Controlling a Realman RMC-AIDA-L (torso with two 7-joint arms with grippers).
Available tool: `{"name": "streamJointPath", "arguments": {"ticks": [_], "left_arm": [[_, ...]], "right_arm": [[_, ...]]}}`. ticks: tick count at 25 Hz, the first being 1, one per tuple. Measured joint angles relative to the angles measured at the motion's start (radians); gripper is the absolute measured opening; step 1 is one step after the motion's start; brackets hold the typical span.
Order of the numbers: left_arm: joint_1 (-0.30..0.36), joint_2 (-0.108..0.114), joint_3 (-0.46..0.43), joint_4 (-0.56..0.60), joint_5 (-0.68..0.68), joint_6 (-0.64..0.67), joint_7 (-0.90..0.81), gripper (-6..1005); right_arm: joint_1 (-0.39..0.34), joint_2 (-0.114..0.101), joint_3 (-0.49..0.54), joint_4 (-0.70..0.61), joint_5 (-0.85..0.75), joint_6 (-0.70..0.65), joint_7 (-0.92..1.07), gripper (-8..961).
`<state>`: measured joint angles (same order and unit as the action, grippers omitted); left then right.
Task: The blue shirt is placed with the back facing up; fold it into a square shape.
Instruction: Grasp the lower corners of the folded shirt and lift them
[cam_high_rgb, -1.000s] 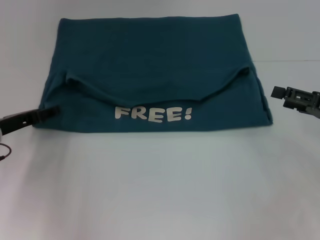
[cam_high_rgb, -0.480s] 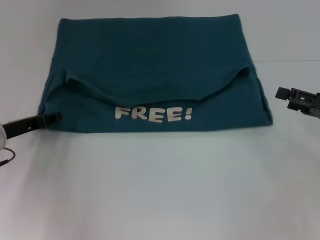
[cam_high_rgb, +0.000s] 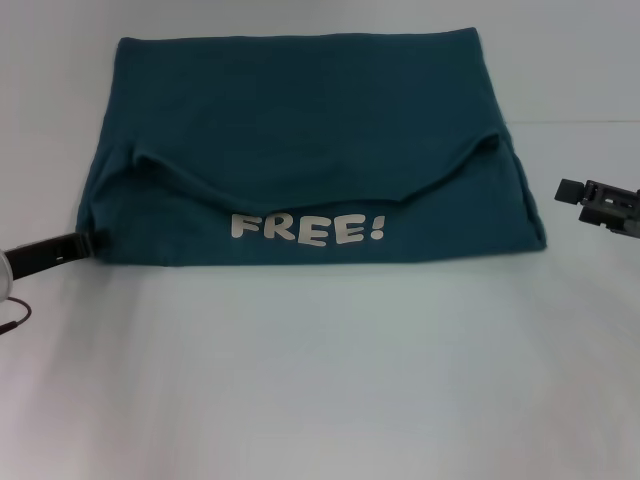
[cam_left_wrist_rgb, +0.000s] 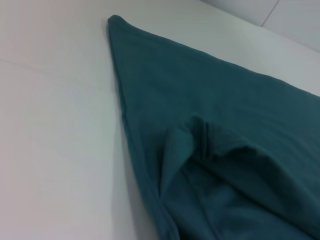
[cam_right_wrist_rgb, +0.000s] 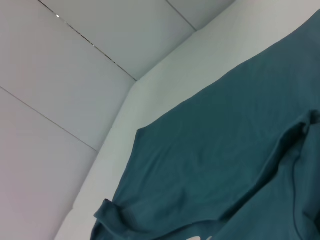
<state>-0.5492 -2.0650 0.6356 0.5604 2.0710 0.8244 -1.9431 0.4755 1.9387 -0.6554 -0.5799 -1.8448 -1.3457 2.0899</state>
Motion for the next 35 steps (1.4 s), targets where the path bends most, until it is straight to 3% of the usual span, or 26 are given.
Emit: {"name": "streamJointPath", "arguments": {"ticks": [1,4,9,13,18,21,27,35], "left_arm": [[0.000,0.001,0.000,0.002,0.000,0.005,-0.002,351],[0.002,0.004,-0.003,0.023,0.000,0.038,-0.027,141],[0.007,0.025,-0.005,0.073,0.002,0.108,-0.160,32],[0.000,0.046,-0.041,0.092,0.002,0.164,-0.267,32],[-0.024,0.063,-0.078,0.094,0.002,0.201,-0.344,32],[-0.034,0.068,-0.079,0.094,0.002,0.205,-0.368,33],[-0.043,0.072,-0.080,0.089,0.004,0.206,-0.388,33],[-0.047,0.072,-0.080,0.087,0.005,0.199,-0.394,33]], "right_arm": [[0.000,-0.002,0.000,0.000,-0.003,0.000,0.001,931],[0.004,-0.010,-0.001,0.000,-0.032,-0.006,0.013,931],[0.035,-0.039,-0.001,-0.010,-0.140,-0.011,0.069,931],[0.082,-0.075,-0.001,-0.013,-0.235,-0.023,0.132,930],[0.160,-0.096,-0.003,-0.015,-0.371,0.004,0.227,922],[0.210,-0.088,-0.003,-0.015,-0.441,0.033,0.255,911],[0.298,-0.045,-0.027,-0.008,-0.565,0.111,0.297,888],[0.320,-0.002,-0.104,-0.003,-0.581,0.225,0.301,858]]}}
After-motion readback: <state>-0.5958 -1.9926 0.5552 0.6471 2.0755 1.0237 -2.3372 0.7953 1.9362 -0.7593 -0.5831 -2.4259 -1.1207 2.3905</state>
